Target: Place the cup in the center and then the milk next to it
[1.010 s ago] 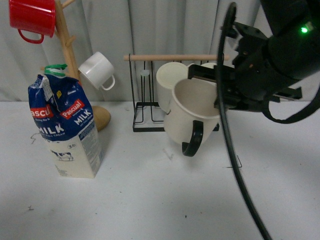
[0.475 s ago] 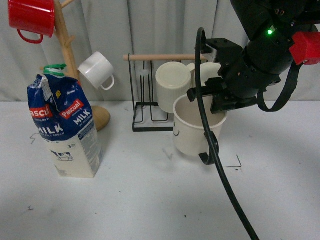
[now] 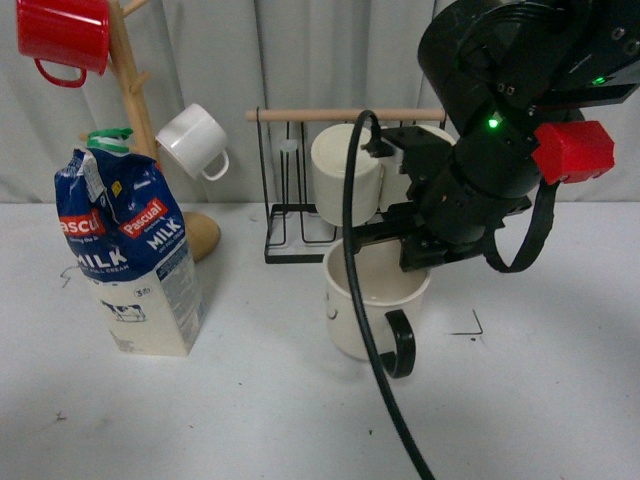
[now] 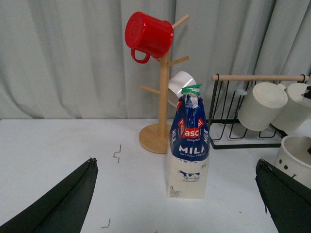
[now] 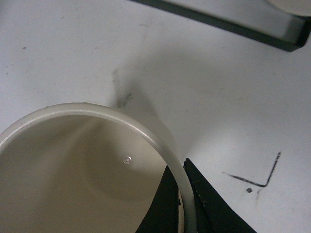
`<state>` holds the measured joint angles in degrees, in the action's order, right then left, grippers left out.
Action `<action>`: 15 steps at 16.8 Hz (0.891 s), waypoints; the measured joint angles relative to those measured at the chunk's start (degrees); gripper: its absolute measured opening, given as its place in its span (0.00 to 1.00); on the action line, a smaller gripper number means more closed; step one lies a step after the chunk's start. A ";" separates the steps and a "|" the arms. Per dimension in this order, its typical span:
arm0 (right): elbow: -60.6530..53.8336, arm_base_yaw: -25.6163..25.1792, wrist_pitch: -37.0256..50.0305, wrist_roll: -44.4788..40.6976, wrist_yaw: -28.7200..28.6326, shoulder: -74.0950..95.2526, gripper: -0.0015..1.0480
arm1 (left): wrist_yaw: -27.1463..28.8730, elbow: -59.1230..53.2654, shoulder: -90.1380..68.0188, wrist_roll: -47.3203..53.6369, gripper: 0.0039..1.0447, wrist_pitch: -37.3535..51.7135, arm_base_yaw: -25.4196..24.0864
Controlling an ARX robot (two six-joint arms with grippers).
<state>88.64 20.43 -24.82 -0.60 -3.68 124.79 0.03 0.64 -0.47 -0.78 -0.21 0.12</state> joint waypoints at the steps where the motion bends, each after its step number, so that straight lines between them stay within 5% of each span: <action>1: -0.09 0.68 -0.02 0.28 0.04 0.00 0.03 | 0.00 0.00 0.00 0.00 0.94 0.00 0.00; 15: -5.14 -0.13 3.85 8.74 5.35 -0.68 0.03 | 0.00 0.00 0.00 0.00 0.94 0.00 0.00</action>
<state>83.50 20.29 -20.97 8.14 1.67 124.11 0.03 0.64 -0.47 -0.78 -0.21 0.12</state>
